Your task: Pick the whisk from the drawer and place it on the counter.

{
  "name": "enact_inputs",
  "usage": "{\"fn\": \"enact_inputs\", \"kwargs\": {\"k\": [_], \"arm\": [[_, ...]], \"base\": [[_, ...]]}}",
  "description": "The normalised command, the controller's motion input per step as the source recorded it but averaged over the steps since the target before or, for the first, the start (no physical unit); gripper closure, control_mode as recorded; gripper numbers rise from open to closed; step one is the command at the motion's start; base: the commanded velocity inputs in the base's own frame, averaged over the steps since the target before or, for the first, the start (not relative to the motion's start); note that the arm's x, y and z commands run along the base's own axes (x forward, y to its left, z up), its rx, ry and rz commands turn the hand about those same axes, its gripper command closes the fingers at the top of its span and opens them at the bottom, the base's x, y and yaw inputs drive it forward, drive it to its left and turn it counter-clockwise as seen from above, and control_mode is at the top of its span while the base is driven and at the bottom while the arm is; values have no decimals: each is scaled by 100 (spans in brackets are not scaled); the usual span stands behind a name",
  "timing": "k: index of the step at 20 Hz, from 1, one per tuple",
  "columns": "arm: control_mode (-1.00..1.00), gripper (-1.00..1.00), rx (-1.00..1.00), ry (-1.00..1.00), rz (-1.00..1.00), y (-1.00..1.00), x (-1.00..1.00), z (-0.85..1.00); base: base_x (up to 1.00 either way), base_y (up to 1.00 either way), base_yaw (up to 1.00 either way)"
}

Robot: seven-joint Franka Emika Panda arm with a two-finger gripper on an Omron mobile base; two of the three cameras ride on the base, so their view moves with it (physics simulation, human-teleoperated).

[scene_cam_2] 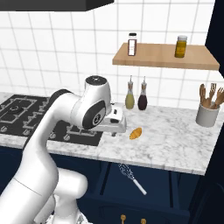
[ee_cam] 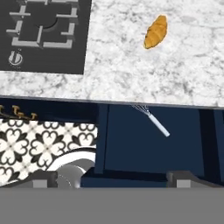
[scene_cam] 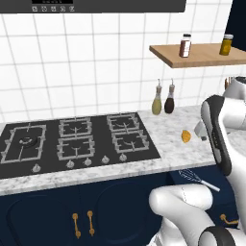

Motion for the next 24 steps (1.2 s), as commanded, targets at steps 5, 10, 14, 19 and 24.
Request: {"fn": "enact_inputs", "kwargs": {"k": [5, 10, 14, 19, 24], "arm": [[-100, -100, 0, 0, 0, -34, -16, -39], [-100, -100, 0, 0, 0, -35, -19, -33], [-100, -100, 0, 0, 4, -62, -23, -39], [-100, -100, -1, 0, 0, -49, -1, -24], [-100, -100, 0, 0, 0, -41, 0, -20]], "base": [[0, 0, 0], [0, 0, 0], [0, 0, 0], [0, 0, 0], [0, 0, 0]]}}
